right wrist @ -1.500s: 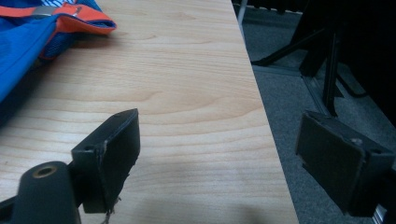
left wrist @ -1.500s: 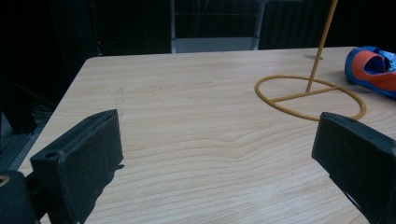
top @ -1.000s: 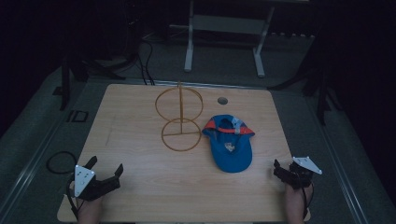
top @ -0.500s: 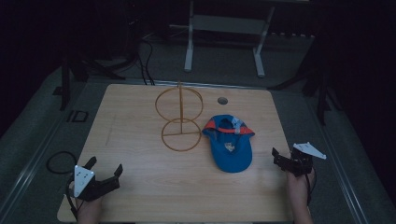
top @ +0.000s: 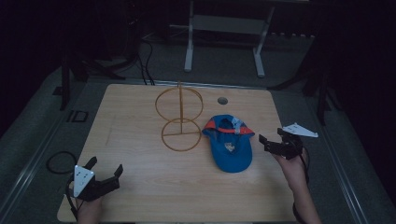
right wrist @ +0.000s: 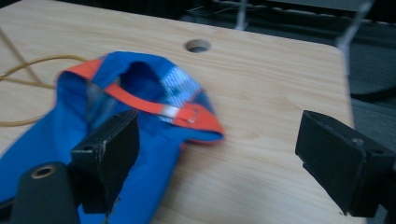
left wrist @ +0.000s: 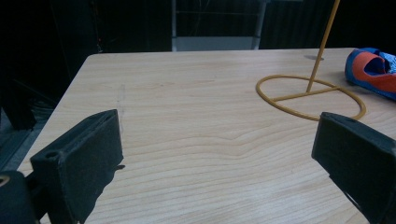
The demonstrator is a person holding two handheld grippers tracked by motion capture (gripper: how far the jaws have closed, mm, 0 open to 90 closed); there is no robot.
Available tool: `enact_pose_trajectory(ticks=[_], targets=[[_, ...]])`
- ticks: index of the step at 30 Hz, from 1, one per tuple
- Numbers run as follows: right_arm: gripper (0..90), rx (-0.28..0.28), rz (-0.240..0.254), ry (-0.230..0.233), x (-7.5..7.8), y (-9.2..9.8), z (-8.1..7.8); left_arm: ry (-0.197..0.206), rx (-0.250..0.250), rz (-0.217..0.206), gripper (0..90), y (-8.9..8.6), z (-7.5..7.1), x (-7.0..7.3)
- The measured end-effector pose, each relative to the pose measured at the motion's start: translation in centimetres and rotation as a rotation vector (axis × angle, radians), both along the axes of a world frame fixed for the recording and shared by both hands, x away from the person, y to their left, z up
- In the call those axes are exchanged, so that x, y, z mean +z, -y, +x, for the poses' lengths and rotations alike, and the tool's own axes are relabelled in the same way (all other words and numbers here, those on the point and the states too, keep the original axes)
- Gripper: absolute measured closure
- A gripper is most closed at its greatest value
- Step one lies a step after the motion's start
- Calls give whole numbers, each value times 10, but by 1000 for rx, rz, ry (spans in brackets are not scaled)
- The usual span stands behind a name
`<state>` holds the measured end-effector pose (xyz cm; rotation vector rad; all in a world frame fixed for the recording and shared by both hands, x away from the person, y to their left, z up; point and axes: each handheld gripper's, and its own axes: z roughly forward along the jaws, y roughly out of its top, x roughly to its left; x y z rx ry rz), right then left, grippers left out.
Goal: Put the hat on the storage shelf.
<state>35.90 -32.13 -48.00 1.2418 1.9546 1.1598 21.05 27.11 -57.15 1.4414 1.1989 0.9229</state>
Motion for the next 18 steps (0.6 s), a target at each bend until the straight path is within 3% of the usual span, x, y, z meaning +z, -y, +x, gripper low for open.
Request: enact_pose_trajectory(ticks=[8, 18], targets=[[142, 105, 6, -35, 8, -25, 26, 1, -8, 0, 22, 0, 0, 0], [170, 135, -40, -79, 1, -52, 58, -3, -9, 8, 22, 1, 0, 0]])
